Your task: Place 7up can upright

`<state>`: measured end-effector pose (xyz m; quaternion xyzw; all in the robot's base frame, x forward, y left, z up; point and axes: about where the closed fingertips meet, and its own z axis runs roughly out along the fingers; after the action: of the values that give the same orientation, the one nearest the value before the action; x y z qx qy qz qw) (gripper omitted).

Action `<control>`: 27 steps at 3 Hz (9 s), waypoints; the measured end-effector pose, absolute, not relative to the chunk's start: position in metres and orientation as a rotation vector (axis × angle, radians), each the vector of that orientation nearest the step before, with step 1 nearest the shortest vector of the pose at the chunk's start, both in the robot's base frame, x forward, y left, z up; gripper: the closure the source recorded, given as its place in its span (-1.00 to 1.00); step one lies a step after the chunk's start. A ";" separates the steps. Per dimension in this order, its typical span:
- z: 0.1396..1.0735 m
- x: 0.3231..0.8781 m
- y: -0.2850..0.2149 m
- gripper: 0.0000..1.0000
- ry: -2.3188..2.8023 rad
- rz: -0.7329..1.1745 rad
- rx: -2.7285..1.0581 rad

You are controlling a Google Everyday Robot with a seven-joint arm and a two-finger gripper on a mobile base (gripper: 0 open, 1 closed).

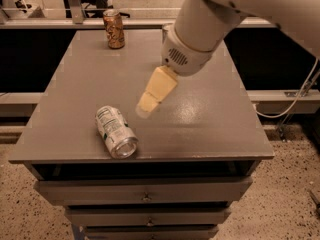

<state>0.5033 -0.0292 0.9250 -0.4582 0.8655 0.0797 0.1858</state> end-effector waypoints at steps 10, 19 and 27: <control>0.847 0.498 0.094 0.76 2.719 -0.057 -0.740; 0.985 0.586 0.099 1.00 1.651 0.818 -0.702; 0.893 0.551 0.144 -0.23 1.438 0.960 -0.849</control>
Offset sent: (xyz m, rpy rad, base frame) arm -0.0043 0.1187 -0.0606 0.0645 0.2339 -0.3108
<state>0.5508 0.1435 0.8935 -0.3618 0.6127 0.4093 0.5711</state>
